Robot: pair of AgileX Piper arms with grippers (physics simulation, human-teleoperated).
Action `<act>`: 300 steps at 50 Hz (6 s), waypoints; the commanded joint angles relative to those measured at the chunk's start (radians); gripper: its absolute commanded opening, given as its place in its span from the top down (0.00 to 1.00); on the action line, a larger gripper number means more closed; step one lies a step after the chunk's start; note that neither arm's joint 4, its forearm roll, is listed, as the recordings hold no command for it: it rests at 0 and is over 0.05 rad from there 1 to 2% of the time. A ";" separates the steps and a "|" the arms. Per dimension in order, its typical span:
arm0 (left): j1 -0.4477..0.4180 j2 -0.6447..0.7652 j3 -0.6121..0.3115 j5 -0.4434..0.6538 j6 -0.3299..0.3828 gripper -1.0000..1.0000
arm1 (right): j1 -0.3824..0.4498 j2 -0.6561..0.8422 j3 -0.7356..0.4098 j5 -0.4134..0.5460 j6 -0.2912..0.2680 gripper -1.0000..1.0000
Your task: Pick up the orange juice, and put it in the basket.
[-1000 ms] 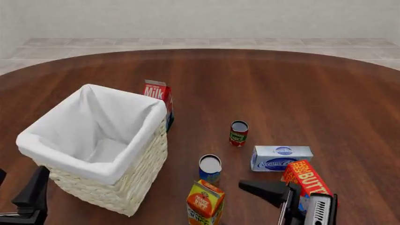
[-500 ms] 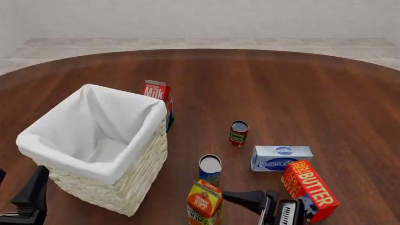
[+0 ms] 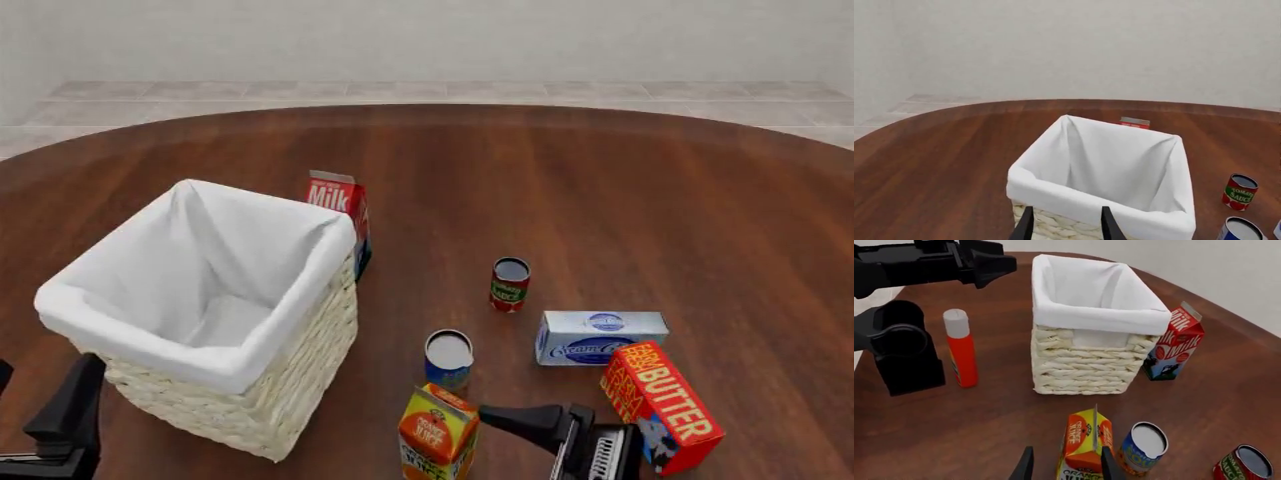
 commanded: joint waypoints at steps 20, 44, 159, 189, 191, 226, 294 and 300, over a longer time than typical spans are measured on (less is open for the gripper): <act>-0.002 0.000 -0.001 0.001 0.001 0.00 | -0.069 -0.079 0.032 0.047 -0.009 0.00; -0.004 -0.001 -0.002 0.001 0.001 0.00 | -0.107 -0.035 0.053 -0.009 0.000 0.00; -0.003 -0.004 -0.028 0.022 -0.001 0.00 | -0.105 0.452 -0.015 -0.355 0.037 0.00; 0.001 -0.004 -0.039 0.025 -0.009 0.00 | -0.193 0.411 -0.037 -0.306 0.030 1.00; 0.001 -0.004 -0.043 0.026 -0.010 0.00 | -0.191 0.350 -0.031 -0.277 0.019 1.00; 0.014 -0.004 -0.104 0.072 -0.001 0.00 | -0.154 -0.181 -0.245 0.008 -0.201 1.00; 0.026 -0.004 -0.170 0.121 0.014 0.00 | 0.035 0.076 -0.563 -0.121 -0.231 1.00; 0.027 -0.004 -0.173 0.125 0.014 0.00 | 0.044 0.105 -0.587 -0.122 -0.227 1.00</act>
